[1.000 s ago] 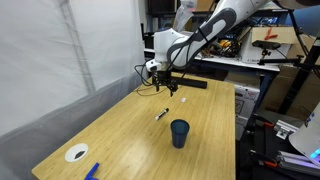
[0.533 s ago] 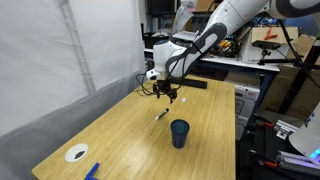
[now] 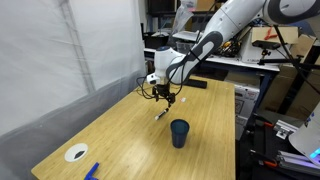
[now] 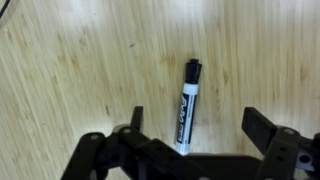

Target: Put the black marker in the cup

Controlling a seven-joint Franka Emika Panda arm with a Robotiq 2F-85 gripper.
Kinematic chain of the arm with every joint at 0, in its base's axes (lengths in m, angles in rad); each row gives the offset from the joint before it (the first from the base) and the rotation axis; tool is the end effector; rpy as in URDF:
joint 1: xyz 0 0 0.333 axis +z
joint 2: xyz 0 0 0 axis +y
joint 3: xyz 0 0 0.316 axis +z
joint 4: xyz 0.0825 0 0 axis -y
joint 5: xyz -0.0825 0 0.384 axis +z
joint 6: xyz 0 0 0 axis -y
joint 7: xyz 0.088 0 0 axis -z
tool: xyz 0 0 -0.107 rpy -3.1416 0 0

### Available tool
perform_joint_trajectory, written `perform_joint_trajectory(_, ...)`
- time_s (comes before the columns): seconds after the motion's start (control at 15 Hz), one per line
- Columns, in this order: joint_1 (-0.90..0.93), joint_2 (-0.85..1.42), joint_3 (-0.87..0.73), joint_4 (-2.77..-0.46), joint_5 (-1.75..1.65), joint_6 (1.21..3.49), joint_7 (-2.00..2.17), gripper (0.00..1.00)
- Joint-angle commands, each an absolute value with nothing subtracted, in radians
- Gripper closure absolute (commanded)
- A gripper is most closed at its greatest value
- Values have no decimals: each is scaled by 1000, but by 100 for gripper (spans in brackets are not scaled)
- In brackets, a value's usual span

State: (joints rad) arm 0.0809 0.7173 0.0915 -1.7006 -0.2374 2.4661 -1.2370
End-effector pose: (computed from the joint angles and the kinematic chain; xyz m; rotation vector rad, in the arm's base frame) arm 0.6703 0.1108 0.1828 2.1491 2.1407 -0.0011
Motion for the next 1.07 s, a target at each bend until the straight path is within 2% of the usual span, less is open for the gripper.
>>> perform_joint_trajectory(0.0,69,720,106,-1699,-251,2462,-1228,0)
perform_joint_trajectory(0.53,54,749,114,-1678,-236,2449,-1240,0)
perform_joint_trajectory(1.0,18,800,116,-1659,-236,2523,-1239,0)
